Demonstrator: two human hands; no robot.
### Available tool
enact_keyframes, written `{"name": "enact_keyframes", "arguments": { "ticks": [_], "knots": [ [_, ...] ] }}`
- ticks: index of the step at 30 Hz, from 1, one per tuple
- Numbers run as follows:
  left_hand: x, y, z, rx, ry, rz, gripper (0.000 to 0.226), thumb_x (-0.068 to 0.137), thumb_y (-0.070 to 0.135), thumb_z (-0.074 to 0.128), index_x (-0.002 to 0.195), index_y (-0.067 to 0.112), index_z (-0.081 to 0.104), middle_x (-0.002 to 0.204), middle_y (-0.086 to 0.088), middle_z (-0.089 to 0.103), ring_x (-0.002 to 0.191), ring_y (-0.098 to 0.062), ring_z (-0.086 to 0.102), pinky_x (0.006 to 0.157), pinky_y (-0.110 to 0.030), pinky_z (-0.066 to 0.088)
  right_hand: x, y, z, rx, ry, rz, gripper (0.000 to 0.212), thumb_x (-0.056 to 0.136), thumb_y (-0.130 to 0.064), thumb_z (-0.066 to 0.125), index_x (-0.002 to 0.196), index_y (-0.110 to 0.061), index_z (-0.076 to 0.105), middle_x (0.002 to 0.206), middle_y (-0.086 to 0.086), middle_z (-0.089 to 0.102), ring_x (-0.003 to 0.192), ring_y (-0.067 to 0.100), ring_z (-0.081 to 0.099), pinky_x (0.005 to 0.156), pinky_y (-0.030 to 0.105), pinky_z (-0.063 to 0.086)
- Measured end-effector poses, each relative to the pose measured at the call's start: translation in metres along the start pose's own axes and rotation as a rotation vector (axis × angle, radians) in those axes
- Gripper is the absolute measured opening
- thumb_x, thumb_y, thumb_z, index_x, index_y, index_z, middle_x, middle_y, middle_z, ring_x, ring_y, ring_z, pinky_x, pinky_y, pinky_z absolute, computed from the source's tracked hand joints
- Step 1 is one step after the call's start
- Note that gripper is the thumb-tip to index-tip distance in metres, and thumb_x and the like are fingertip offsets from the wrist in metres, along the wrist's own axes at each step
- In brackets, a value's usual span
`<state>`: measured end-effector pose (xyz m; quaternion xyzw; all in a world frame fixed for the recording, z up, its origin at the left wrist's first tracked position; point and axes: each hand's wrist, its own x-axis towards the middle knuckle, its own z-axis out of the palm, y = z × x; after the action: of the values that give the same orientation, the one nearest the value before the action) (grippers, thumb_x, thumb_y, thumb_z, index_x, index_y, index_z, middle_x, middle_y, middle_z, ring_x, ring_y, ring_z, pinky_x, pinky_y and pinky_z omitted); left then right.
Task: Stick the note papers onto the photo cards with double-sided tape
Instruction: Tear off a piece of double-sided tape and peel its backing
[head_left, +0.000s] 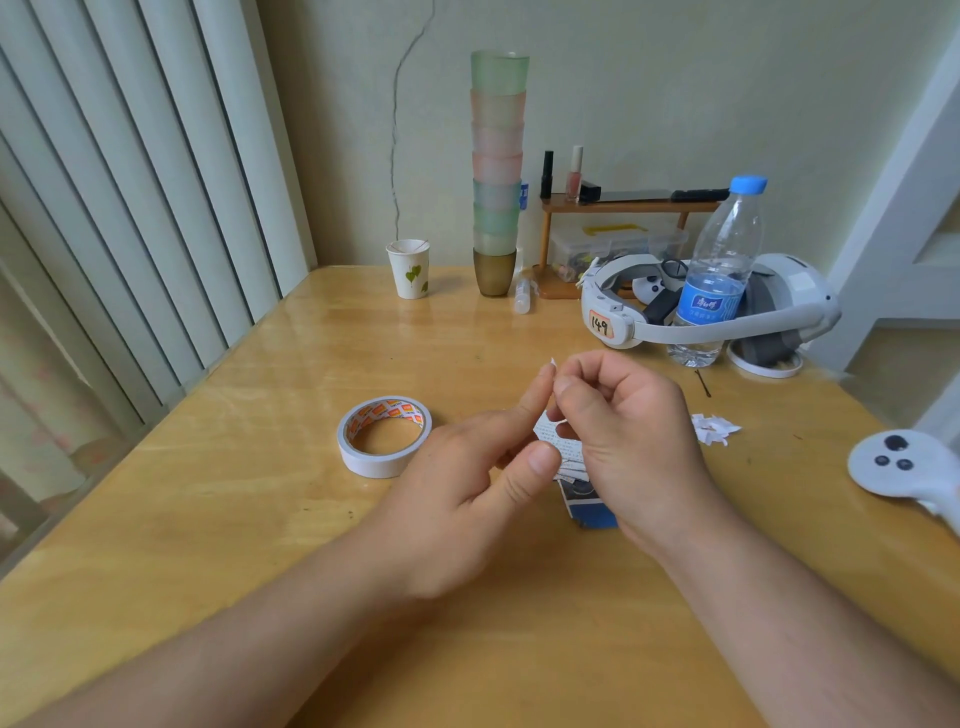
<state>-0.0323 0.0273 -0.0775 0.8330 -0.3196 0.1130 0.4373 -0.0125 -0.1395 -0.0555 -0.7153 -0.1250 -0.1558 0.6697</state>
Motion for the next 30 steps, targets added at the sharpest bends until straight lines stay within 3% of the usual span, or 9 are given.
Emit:
{"name": "enact_keyframes", "arguments": {
  "ticks": [2,4,6,7,9,11,15,25,30],
  "knots": [
    [-0.001,0.003,-0.001,-0.178,-0.013,-0.061,0.073,0.101,0.071,0.033,0.139,0.015,0.060,0.084,0.012,0.056,0.088,-0.007,0.059,0.081,-0.027,0.045,0.000,0.000,0.000,0.037,-0.004,0.008,0.013,0.086,-0.025,0.062,0.074,-0.022,0.066,0.072,0.006,0.061,0.070,0.017,0.055,0.067,0.035,0.050],
    [0.000,0.006,-0.001,-0.301,-0.009,-0.129,0.054,0.102,0.064,0.033,0.114,0.016,0.056,0.083,0.017,0.058,0.109,0.005,0.062,0.084,-0.017,0.041,0.000,0.000,0.000,0.059,-0.008,0.014,0.013,0.086,-0.026,0.062,0.075,-0.023,0.067,0.072,0.008,0.060,0.071,0.018,0.054,0.066,0.032,0.049],
    [0.002,0.006,-0.002,-0.380,0.011,-0.178,0.052,0.100,0.061,0.030,0.113,0.017,0.056,0.082,0.017,0.057,0.103,0.013,0.057,0.083,-0.010,0.038,0.000,-0.001,-0.001,0.066,-0.019,0.015,0.014,0.086,-0.025,0.062,0.074,-0.025,0.068,0.072,0.006,0.060,0.072,0.018,0.055,0.067,0.029,0.051],
    [0.003,0.007,-0.001,-0.426,0.025,-0.184,0.056,0.099,0.064,0.030,0.114,0.019,0.061,0.081,0.014,0.056,0.095,0.008,0.057,0.083,-0.011,0.038,0.000,-0.001,0.000,0.066,-0.025,0.014,0.014,0.086,-0.025,0.061,0.073,-0.027,0.068,0.072,0.004,0.061,0.072,0.017,0.056,0.068,0.027,0.051],
    [0.005,0.004,0.001,-0.519,0.056,-0.191,0.066,0.096,0.078,0.034,0.127,0.033,0.072,0.079,0.009,0.056,0.085,-0.008,0.054,0.088,-0.020,0.040,0.000,-0.002,0.000,0.076,-0.031,0.012,0.016,0.086,-0.025,0.061,0.072,-0.028,0.068,0.071,0.000,0.062,0.073,0.014,0.058,0.068,0.023,0.053],
    [0.008,0.001,0.003,-0.602,0.082,-0.207,0.065,0.091,0.084,0.038,0.133,0.046,0.068,0.078,0.006,0.056,0.081,-0.015,0.052,0.090,-0.032,0.042,0.000,-0.002,0.000,0.090,-0.035,0.010,0.017,0.086,-0.023,0.061,0.071,-0.028,0.068,0.069,-0.002,0.063,0.073,0.013,0.059,0.068,0.021,0.052],
    [0.010,0.002,0.002,-0.740,0.103,-0.263,0.063,0.100,0.071,0.032,0.133,0.035,0.072,0.076,0.003,0.055,0.080,-0.017,0.050,0.090,-0.040,0.043,-0.001,-0.003,0.001,0.093,-0.045,0.018,0.019,0.086,-0.023,0.061,0.071,-0.031,0.068,0.072,-0.005,0.067,0.075,0.013,0.061,0.069,0.022,0.052],
    [0.011,0.017,-0.003,-0.980,0.189,-0.402,0.067,0.097,0.063,0.034,0.118,0.019,0.080,0.070,0.002,0.049,0.072,-0.015,0.048,0.080,-0.030,0.048,-0.003,-0.006,0.003,0.141,-0.047,0.037,0.017,0.088,-0.010,0.065,0.072,-0.017,0.064,0.070,0.007,0.058,0.067,0.014,0.055,0.059,0.021,0.051],
    [0.010,0.017,-0.002,-0.796,0.201,-0.342,0.051,0.099,0.054,0.057,0.107,0.011,0.082,0.071,0.000,0.050,0.077,-0.012,0.051,0.082,-0.027,0.046,-0.005,-0.007,0.005,0.156,-0.065,0.005,0.018,0.086,-0.015,0.066,0.071,-0.025,0.068,0.077,0.010,0.071,0.069,0.017,0.053,0.063,0.026,0.050]
  ]
}}
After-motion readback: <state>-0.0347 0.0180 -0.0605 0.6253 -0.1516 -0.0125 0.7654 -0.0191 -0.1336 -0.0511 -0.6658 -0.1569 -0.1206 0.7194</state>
